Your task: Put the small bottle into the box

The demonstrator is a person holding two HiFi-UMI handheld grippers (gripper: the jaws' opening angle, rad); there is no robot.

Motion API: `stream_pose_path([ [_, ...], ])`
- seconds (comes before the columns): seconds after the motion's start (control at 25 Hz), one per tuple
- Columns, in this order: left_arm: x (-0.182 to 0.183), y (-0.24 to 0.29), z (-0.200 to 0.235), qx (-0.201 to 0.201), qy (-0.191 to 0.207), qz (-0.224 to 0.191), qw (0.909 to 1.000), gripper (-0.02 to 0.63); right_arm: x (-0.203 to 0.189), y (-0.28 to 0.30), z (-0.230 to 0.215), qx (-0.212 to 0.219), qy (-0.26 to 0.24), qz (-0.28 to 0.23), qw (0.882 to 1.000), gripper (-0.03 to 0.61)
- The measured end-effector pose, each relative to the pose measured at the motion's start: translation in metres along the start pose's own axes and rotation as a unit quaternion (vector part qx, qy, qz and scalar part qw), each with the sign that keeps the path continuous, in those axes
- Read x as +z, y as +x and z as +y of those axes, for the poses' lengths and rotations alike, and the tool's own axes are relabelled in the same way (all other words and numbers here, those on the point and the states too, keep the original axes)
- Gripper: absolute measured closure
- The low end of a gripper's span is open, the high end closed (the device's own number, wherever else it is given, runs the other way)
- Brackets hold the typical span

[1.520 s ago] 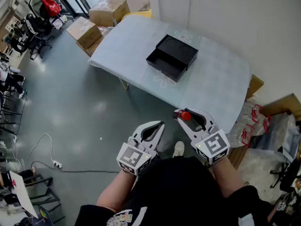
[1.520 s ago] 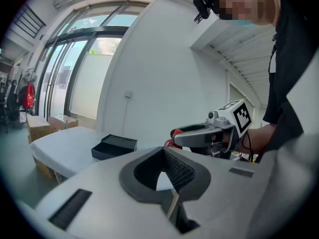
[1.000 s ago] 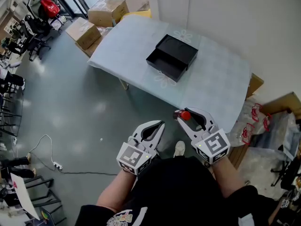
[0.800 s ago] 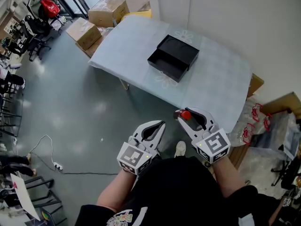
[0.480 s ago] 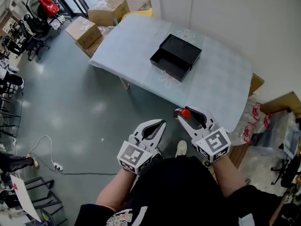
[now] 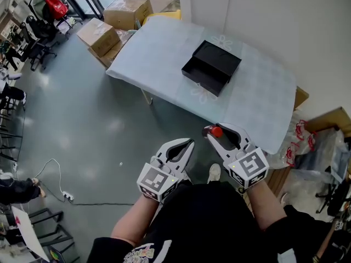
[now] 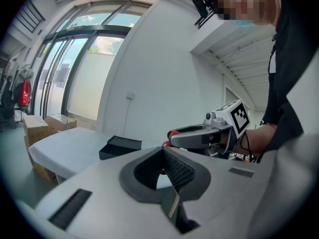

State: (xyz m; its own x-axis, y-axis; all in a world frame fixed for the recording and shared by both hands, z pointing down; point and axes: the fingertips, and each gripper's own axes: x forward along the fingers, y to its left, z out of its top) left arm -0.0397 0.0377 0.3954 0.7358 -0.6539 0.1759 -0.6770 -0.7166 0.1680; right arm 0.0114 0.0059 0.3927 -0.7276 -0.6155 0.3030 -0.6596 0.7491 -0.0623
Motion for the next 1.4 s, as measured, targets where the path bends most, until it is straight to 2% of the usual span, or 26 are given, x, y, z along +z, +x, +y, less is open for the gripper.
stream_pose_path([
  [0.84,-0.003,-0.05,0.074,-0.02,0.004,-0.001,0.9998,0.606,0.02,0.082,0.039,-0.02,0.0,-0.002,1.0,0.426],
  [1.16,0.0,-0.036,0.087,-0.014,0.003,-0.003,0.9999,0.606,0.023,0.096,0.023,-0.015,-0.001,0.0,1.0,0.426],
  [1.4,0.004,-0.008,0.099,-0.005,-0.001,-0.004,1.0,0.606,0.024,0.108,-0.007,-0.003,-0.001,0.006,1.0,0.426],
])
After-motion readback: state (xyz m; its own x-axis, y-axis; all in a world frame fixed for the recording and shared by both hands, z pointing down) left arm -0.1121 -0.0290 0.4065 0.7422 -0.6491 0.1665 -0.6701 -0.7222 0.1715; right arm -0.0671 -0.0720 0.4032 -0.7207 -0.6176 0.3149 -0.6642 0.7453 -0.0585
